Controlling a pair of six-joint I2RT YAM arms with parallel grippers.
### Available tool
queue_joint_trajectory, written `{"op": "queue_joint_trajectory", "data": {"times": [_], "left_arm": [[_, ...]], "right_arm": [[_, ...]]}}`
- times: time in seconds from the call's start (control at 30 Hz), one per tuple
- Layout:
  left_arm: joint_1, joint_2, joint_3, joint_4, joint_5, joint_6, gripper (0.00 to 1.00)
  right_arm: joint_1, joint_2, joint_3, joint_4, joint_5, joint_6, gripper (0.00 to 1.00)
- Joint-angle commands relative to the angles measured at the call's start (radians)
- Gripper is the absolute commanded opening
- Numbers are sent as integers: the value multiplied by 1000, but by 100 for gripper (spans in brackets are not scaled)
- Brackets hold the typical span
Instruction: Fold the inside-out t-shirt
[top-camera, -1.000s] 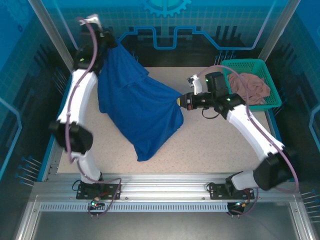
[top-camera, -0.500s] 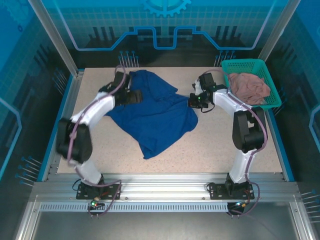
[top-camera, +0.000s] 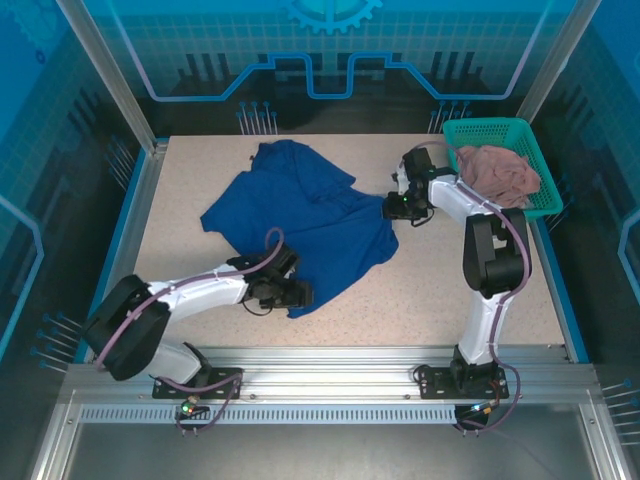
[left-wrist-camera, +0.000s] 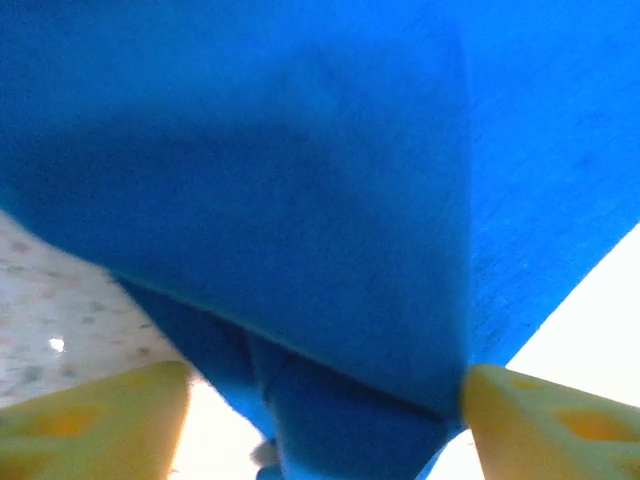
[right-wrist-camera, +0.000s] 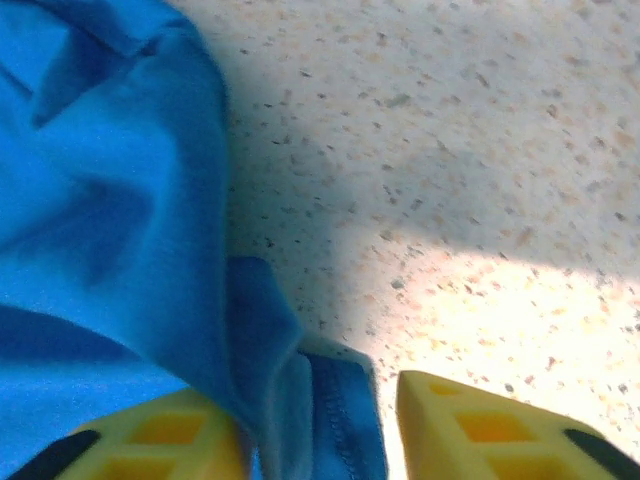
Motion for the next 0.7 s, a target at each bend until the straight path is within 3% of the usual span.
{"op": "queue_joint_trajectory", "data": {"times": [0.0, 0.13, 0.33, 0.43, 0.67], "left_arm": [[-12, 55, 24, 33, 33, -25, 53], [-10, 57, 14, -4, 4, -5, 26], [27, -15, -35, -15, -2, -7, 0], [44, -44, -46, -35, -8, -2, 0], [107, -148, -92, -67, 5, -6, 0]], "right_arm": [[-21, -102, -78, -46, 42, -15, 51], [-22, -156, -191, -34, 24, -4, 53], [-19, -140, -281, 51, -116, 4, 53], [2, -107, -268, 74, -156, -1, 53], [47, 18, -173, 60, -112, -12, 51]]}}
